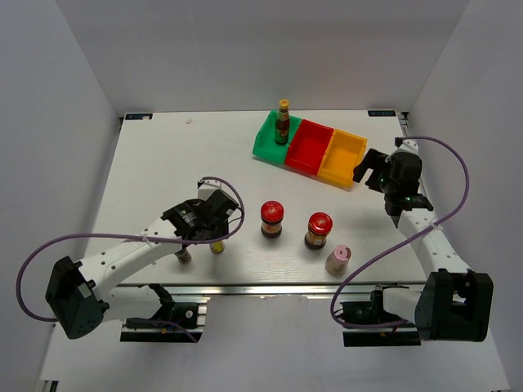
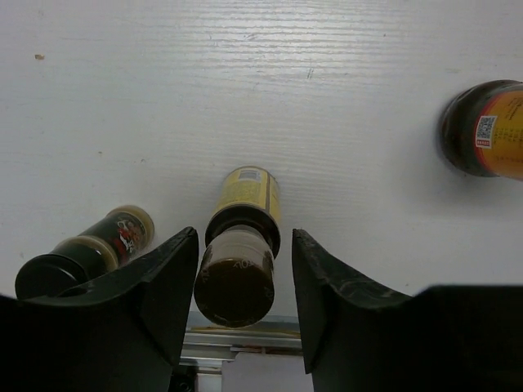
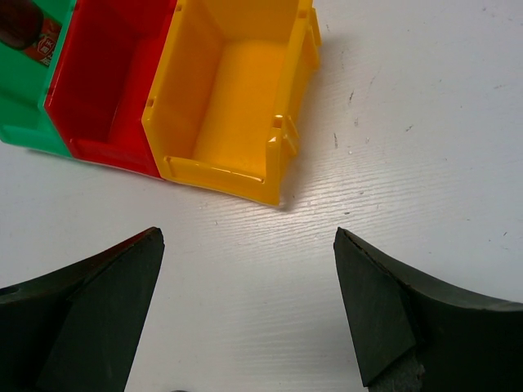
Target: Organize the condiment bottles
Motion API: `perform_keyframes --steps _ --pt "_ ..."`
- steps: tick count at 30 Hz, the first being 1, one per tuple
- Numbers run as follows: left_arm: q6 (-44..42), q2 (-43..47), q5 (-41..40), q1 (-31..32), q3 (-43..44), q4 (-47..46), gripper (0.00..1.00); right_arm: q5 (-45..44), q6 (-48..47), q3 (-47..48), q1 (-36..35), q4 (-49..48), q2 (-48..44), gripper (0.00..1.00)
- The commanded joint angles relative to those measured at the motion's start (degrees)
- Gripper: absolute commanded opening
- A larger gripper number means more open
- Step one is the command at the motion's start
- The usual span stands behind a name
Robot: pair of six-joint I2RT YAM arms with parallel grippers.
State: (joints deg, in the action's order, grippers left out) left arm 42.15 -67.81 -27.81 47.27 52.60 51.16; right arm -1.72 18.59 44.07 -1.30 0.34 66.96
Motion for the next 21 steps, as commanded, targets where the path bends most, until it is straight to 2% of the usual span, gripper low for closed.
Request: perform_keyframes --steps 1,3,6,10,15,19,21 --pt "0.8 0.5 -2.8 1.0 2.8 0.9 0.58 -1.3 -0.9 -0.3 0.1 -1.5 -1.4 0.89" --pt "0.9 0.0 -2.9 1.3 3.3 1.2 0.51 -1.2 -1.0 -0.3 0.1 -1.4 -1.2 0.89" --pt "1.5 -0.7 -3.9 1.6 4.3 2.6 0.47 -1.0 -1.1 -0.3 0.1 -1.4 -1.1 0.89" --pt "1.9 -1.1 -4.9 2.0 5.1 3.1 0.32 -1.4 -1.1 -0.5 0.1 -1.4 -1.0 0.89" --pt "1.2 -1.6 -5.8 2.2 7.4 2.5 0.19 -1.6 -1.3 -0.3 0.1 -1.4 -1.0 0.90" --pt "-2.7 -4.1 -9.8 2.2 12.5 -3.3 0.02 -1.5 -1.4 0.0 0.1 -1.5 -1.0 0.89" --pt "-6.7 -6.0 -12.4 2.2 16.9 -6.1 0.00 -1.4 -1.5 0.1 0.1 -1.5 -1.0 0.89"
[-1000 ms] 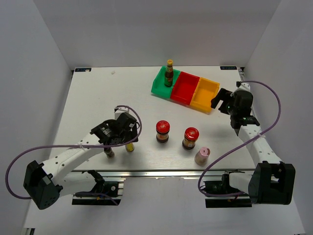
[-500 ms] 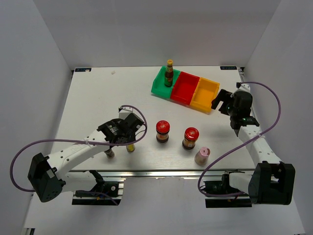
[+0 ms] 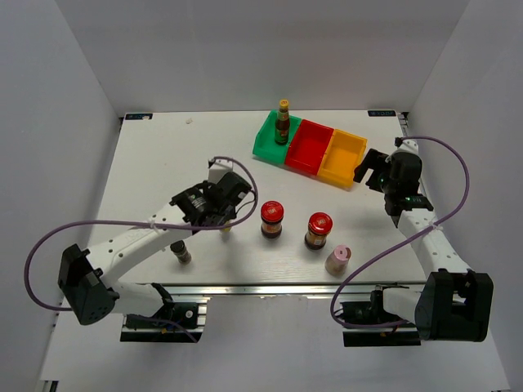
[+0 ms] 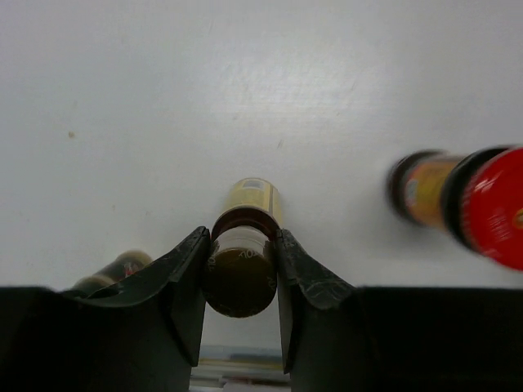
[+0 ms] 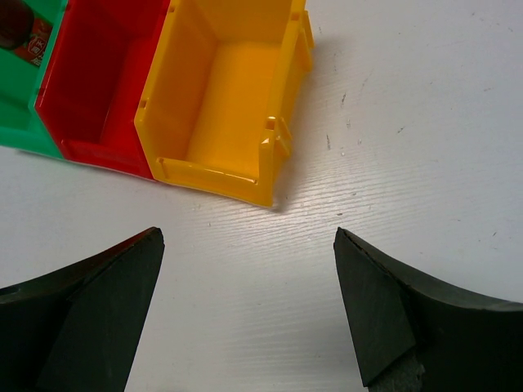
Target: Organize the condiment bottles
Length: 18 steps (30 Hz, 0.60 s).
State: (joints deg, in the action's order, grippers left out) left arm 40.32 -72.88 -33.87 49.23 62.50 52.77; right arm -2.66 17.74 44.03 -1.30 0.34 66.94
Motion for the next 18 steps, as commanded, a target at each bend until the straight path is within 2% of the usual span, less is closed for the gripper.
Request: perform_keyframes --steps 1,4,7,11,15,16,18 --pt "-6.5 -2.1 -7.0 0.3 8.4 -10.9 0.00 -0.4 -0.5 0.3 0.1 -1.5 -1.0 0.90" --pt "-15.1 -7.9 -9.7 -0.1 13.9 -16.8 0.00 -0.8 -0.6 0.5 0.1 -1.3 -0.5 0.89" --pt "-18.9 -15.3 -9.2 -2.9 21.2 -19.0 0.00 -2.1 -1.1 1.4 0.1 -0.4 0.3 0.89" --pt "-23.8 -22.7 -0.1 -9.3 29.6 -24.9 0.00 -2.4 -1.6 2.2 0.2 -0.4 1.1 0.89" --pt "-28.8 -33.0 3.9 -10.9 40.6 -27.1 0.00 -2.8 -2.4 3.2 0.2 1.1 1.8 0.89" --pt "-30.3 -34.7 7.1 -11.3 44.2 -28.1 0.00 -2.9 -2.5 3.3 0.2 1.3 2.1 0.89" --pt "-30.9 -39.3 9.9 -12.4 47.3 -29.1 0.00 -3.6 -2.9 3.3 0.2 1.4 2.2 0.89"
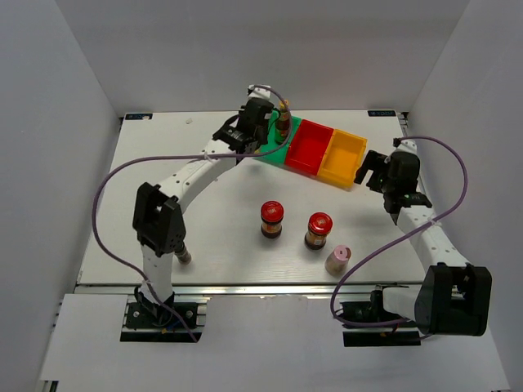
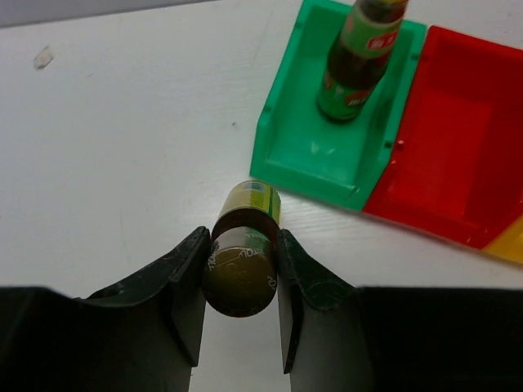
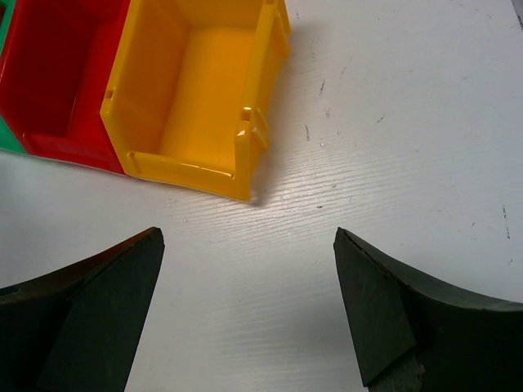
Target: Organize the condiment bottles
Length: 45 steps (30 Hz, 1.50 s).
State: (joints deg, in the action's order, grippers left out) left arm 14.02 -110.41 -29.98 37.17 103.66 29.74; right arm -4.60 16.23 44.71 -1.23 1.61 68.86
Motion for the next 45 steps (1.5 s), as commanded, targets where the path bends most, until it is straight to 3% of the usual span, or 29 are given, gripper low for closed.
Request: perform_keyframes --steps 1,5,8,22,34,41,45 --pt "-5.5 -3.4 8.5 -0.7 9.4 -6.4 0.00 -1.6 -1.4 2.6 0.3 0.3 0.4 0.89" --pt "-6.3 -12.5 10.9 -2.1 21.8 -2.9 0.00 -2.8 -2.3 2.9 0.4 0.9 0.7 0.89" --pt "-7.5 -16.6 13.1 -2.9 26.4 -2.1 0.00 -3.7 -2.7 3.0 0.4 0.9 0.7 0.89" --pt "-7.3 -23.9 16.9 -6.0 28.7 -11.8 0.00 -3.4 -3.0 2.8 0.4 1.4 1.2 0.89" --pt "-7.9 -27.3 19.8 -6.1 32.9 -8.9 0.00 -2.4 -3.2 2.5 0.4 0.5 3.1 0.89" --pt "-8.6 -28.5 20.7 -6.1 34.0 -9.0 0.14 -1.7 -3.0 3.0 0.4 1.3 4.8 0.89" --pt "-9.1 -29.6 21.5 -6.0 35.5 -8.6 0.16 -2.3 -3.0 2.8 0.4 1.2 3.9 0.89"
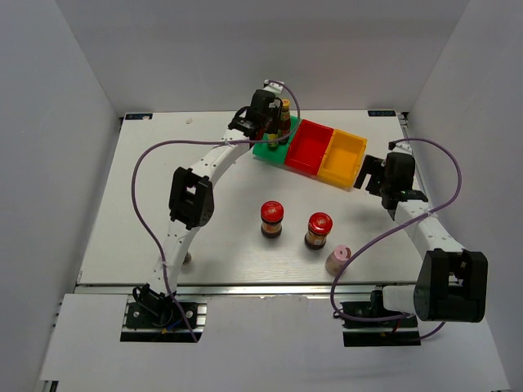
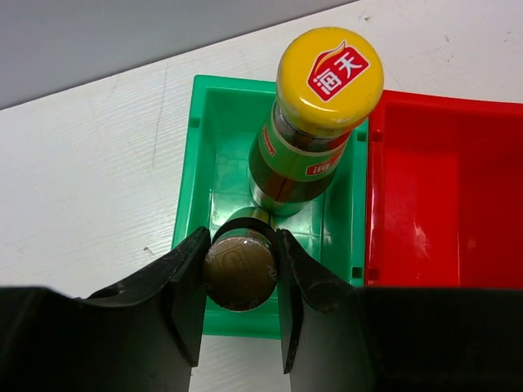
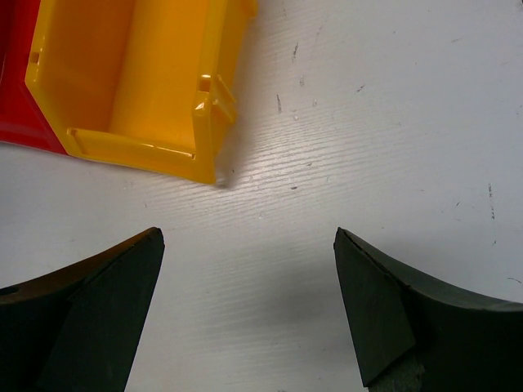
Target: Organize the condiment bottles
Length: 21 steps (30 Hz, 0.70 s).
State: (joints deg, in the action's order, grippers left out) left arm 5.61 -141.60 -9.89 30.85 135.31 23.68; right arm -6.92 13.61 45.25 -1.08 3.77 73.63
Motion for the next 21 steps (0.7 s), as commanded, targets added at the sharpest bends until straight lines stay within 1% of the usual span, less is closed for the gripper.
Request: perform_keyframes --steps 1,4,7,8,10,11,13,14,15,18,20,21 --pt "-0.9 1.6 1.2 0.4 3.7 -2.5 0.16 0.0 -0.2 2.2 0.4 -1.0 -0.9 0.89" --pt "-1.4 1.4 1.6 0.4 3.5 -2.6 0.19 -0.2 -0.2 2.1 0.4 -1.0 -1.2 0.89" --pt "-1.5 1.1 1.7 0.4 3.4 -2.5 0.27 -0.1 -0.2 2.1 0.4 -1.1 -1.0 0.89" --pt "-1.4 1.0 1.7 0.4 3.3 -2.6 0.32 0.0 -0.2 2.2 0.3 -1.0 -0.9 0.89" --pt "-1.2 0.7 1.7 0.4 3.0 -2.8 0.37 0.0 -0.2 2.3 0.4 -1.0 -0.8 0.89" --pt "-1.1 0.6 1.5 0.4 3.0 -2.8 0.47 -0.1 -0.2 2.3 0.4 -1.0 -0.8 0.89" --pt "-1.0 0.6 1.4 0.4 3.0 -2.7 0.59 0.0 -0.2 2.3 0.4 -1.0 -0.9 0.89" --pt "-1.0 0.8 1.4 0.4 3.1 -2.7 0.61 0.1 -0.2 2.4 0.4 -0.8 -0.9 0.89" --pt "-1.1 1.0 1.5 0.4 2.9 -2.9 0.67 0.2 -0.2 2.4 0.3 -0.9 -1.0 0.89" --pt "-0.9 1.8 1.7 0.4 2.7 -3.0 0.75 0.8 -0.3 2.5 0.4 -0.9 -1.3 0.89" --pt "-0.9 2.4 1.7 0.4 2.3 -3.2 0.77 1.5 -0.4 2.8 0.4 -0.7 -1.6 0.89" --pt "-0.9 3.1 1.8 0.4 2.0 -3.2 0.80 2.6 -0.6 3.0 0.4 -0.7 -1.8 0.89"
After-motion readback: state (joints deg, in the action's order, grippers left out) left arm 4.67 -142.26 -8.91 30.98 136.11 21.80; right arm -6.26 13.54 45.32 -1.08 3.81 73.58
